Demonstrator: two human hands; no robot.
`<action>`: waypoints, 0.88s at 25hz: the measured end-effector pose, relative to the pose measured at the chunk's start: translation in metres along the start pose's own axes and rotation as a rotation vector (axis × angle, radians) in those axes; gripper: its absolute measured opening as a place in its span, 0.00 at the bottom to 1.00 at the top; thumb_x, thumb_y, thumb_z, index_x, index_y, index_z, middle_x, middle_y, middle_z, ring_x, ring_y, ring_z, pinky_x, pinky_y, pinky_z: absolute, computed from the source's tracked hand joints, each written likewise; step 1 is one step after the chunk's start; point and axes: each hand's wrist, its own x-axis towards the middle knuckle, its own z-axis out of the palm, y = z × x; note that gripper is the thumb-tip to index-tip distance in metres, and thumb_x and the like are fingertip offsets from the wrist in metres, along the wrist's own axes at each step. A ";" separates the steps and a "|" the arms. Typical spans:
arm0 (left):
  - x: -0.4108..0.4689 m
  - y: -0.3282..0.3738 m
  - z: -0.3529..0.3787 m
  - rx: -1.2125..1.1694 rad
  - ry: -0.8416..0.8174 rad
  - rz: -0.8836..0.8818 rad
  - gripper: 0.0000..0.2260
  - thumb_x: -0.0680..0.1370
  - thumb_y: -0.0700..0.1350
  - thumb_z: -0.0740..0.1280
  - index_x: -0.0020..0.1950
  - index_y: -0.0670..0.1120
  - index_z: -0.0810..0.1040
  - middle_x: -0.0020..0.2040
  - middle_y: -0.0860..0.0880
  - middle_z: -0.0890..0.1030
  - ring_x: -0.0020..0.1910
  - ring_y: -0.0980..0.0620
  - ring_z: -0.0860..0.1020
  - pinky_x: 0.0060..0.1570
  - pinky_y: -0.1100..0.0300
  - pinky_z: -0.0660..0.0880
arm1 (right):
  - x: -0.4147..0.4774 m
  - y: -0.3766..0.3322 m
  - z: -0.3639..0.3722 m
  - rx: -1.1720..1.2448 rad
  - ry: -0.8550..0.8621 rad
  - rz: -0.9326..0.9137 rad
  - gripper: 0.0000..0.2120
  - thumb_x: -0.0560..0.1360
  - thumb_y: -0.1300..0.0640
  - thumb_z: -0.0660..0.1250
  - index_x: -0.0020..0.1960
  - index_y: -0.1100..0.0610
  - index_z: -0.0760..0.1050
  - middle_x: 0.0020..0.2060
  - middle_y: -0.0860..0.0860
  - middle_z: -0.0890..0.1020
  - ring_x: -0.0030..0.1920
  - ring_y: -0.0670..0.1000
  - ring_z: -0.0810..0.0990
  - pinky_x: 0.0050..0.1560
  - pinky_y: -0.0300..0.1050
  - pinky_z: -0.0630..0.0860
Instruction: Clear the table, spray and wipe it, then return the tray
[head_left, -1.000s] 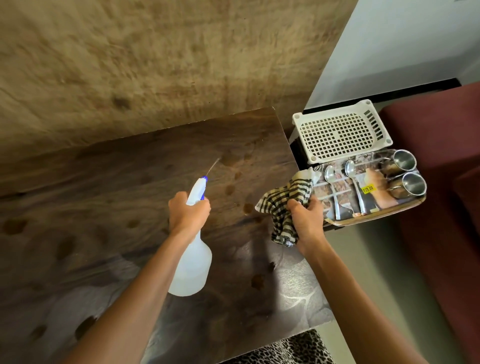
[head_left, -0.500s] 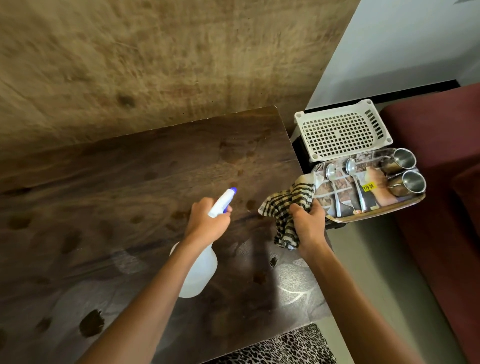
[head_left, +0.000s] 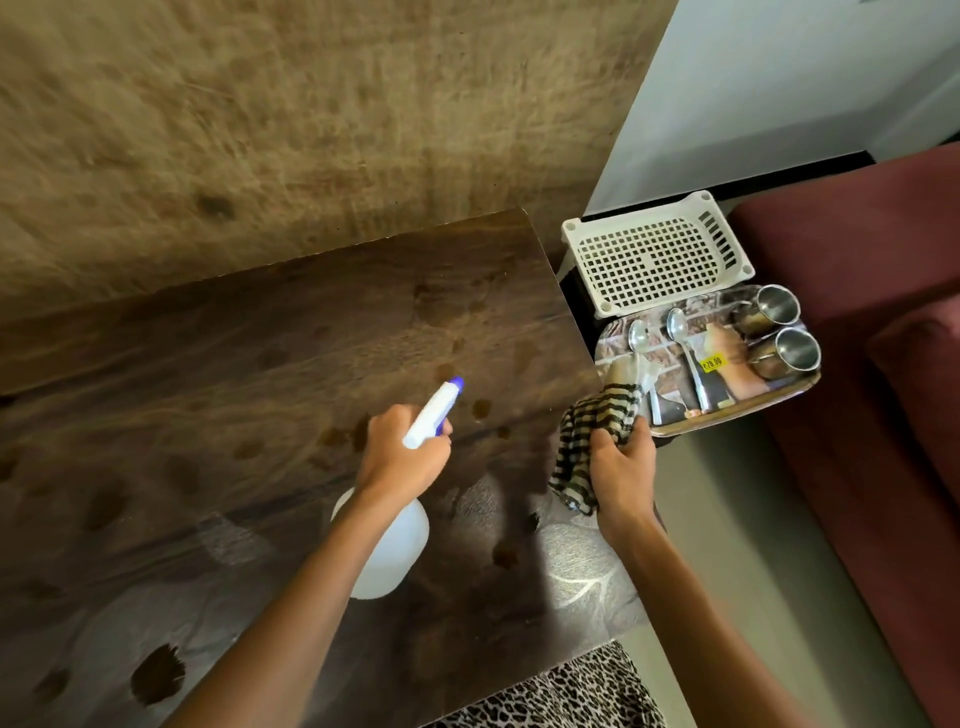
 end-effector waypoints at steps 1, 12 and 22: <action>0.002 -0.002 -0.005 -0.047 0.027 0.019 0.07 0.72 0.35 0.66 0.40 0.47 0.78 0.38 0.48 0.78 0.37 0.52 0.77 0.31 0.64 0.71 | 0.001 0.004 0.002 -0.024 0.001 -0.022 0.19 0.76 0.64 0.58 0.67 0.56 0.65 0.56 0.57 0.77 0.55 0.56 0.77 0.58 0.59 0.76; 0.124 0.008 -0.036 -0.291 0.564 0.467 0.20 0.70 0.30 0.63 0.59 0.46 0.74 0.50 0.58 0.76 0.46 0.72 0.74 0.48 0.80 0.66 | 0.112 -0.009 0.121 -0.804 -0.328 -0.557 0.28 0.78 0.64 0.53 0.76 0.57 0.49 0.76 0.56 0.53 0.76 0.57 0.48 0.73 0.63 0.46; 0.183 0.004 -0.024 -0.295 0.704 0.512 0.18 0.71 0.28 0.64 0.60 0.32 0.71 0.55 0.44 0.77 0.52 0.59 0.75 0.53 0.76 0.69 | 0.177 0.005 0.145 -1.318 -0.265 -0.737 0.31 0.75 0.31 0.47 0.74 0.40 0.52 0.76 0.53 0.38 0.74 0.58 0.33 0.67 0.65 0.30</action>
